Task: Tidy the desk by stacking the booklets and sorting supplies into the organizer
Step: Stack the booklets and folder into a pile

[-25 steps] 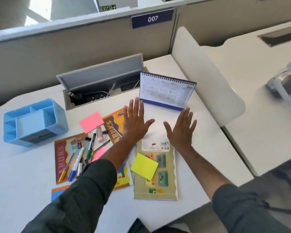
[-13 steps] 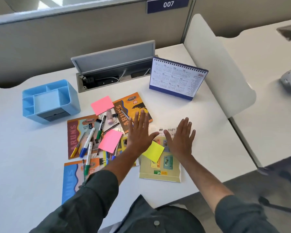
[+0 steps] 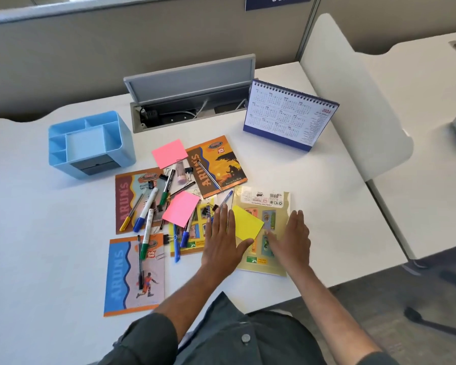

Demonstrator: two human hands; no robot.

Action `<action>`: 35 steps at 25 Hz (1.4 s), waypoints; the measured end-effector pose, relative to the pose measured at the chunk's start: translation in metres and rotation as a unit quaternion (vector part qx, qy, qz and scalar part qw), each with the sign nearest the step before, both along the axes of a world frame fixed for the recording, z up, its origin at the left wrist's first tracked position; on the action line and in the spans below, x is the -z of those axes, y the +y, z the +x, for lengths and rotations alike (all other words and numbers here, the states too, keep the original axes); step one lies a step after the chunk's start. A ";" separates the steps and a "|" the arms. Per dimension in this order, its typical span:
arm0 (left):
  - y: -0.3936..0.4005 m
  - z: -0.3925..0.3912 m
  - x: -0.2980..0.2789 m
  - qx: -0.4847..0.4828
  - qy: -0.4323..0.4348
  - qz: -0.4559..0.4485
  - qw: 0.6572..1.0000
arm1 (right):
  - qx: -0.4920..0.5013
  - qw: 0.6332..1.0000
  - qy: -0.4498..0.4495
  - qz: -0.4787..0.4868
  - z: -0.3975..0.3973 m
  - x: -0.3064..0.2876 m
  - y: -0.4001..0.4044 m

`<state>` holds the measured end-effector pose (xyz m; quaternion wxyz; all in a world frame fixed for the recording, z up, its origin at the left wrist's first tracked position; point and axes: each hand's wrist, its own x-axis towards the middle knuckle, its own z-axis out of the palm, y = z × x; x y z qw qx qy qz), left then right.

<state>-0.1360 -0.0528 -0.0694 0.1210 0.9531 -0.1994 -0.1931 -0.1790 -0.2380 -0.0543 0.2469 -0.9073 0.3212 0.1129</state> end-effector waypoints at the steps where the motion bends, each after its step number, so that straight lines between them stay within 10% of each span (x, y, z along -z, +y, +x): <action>1: 0.002 -0.005 -0.003 -0.016 0.012 -0.019 1.000 | 0.003 1.000 0.008 -0.002 -0.002 -0.001 0.001; 11: 0.016 -0.053 -0.016 -0.210 0.106 -0.184 0.954 | 0.045 0.997 0.063 0.001 -0.017 -0.005 0.014; 22: -0.006 -0.039 -0.028 -0.437 0.343 -0.300 0.775 | 0.143 0.981 0.015 0.134 -0.018 0.013 -0.004; 30: 0.003 -0.057 -0.029 -0.358 0.223 -0.125 0.898 | 0.151 0.978 0.003 0.146 -0.026 0.033 -0.002; 35: 0.002 -0.051 -0.020 -0.429 0.313 -0.250 0.810 | 0.154 0.979 -0.004 0.132 -0.025 0.011 0.000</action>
